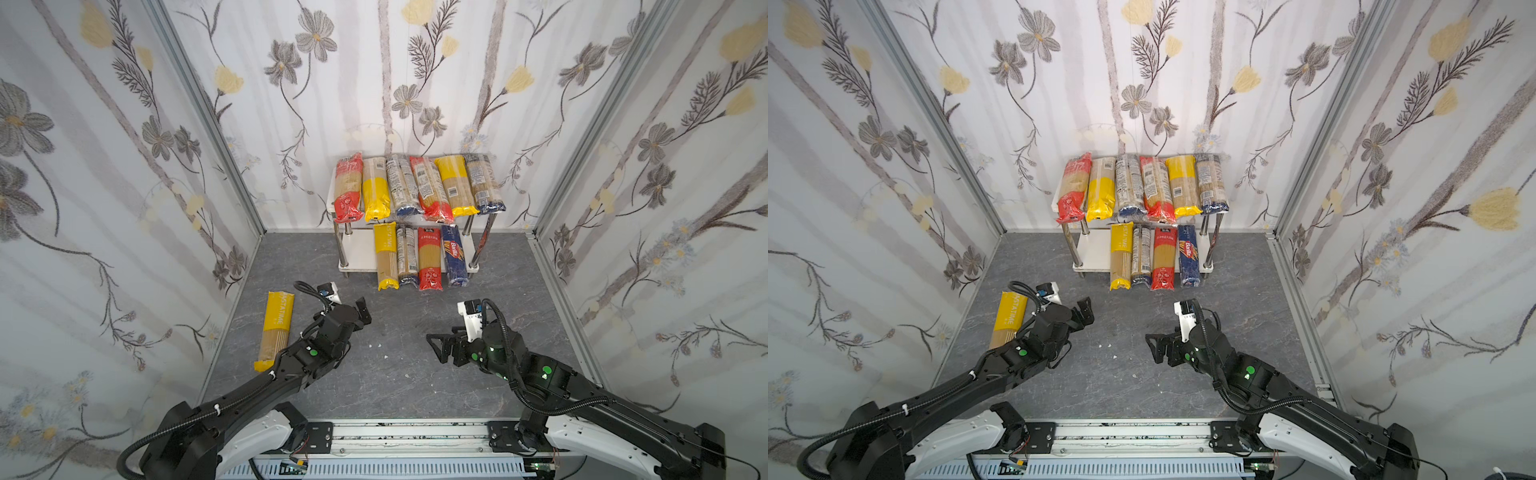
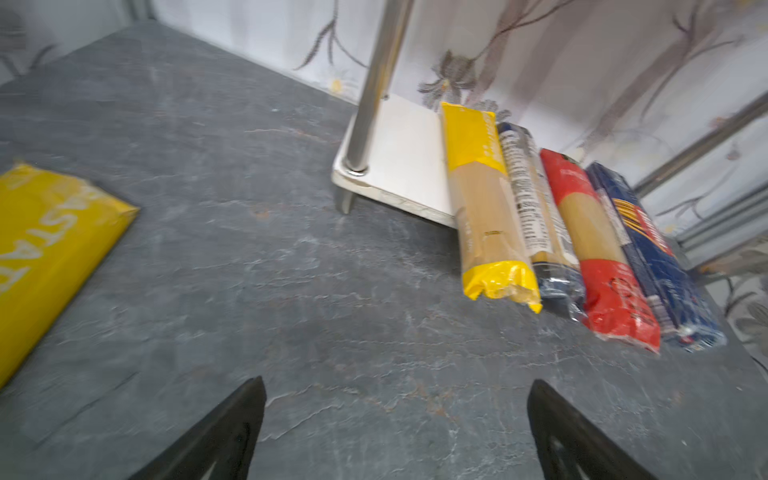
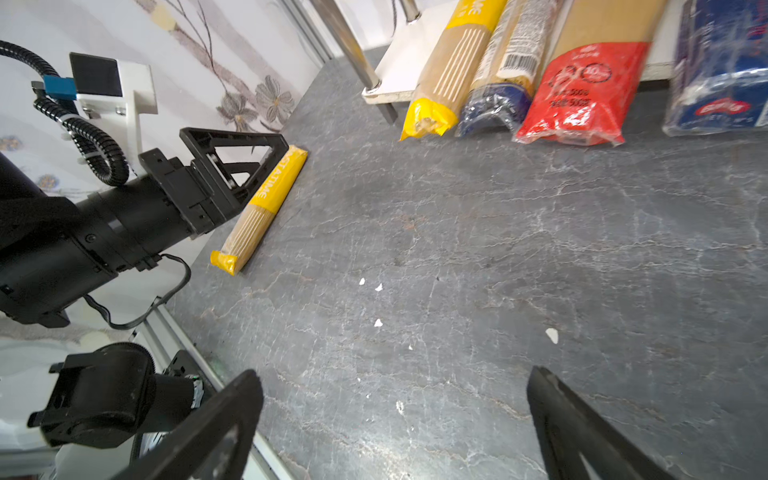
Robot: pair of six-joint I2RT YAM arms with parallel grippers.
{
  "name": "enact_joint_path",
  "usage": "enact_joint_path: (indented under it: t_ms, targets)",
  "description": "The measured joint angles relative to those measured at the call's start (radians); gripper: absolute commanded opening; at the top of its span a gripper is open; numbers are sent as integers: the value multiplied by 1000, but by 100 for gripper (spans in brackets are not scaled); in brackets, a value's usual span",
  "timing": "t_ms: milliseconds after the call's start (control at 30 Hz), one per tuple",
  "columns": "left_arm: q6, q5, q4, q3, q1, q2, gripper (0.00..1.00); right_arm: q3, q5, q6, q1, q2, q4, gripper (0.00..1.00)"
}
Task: Place and organize the pasta boxes and bags onto the shelf
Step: 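Open the left gripper and withdraw it from the lower shelf, then move the left gripper to the second PASTATIME pack on the table and grasp it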
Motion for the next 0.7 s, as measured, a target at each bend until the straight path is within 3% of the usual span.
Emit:
enact_joint_path:
  t_ms: [267,433,700]
  targets:
    - [-165,8,-248,-58,212,-96,100,85,-31,20,52,141,66,100]
    - [-176,68,-285,-58,433,-60,100,150,-84,6,51,214,93,100]
    - [-180,108,-298,-51,667,53,100,187,-200,-28,-35,283,131,100]
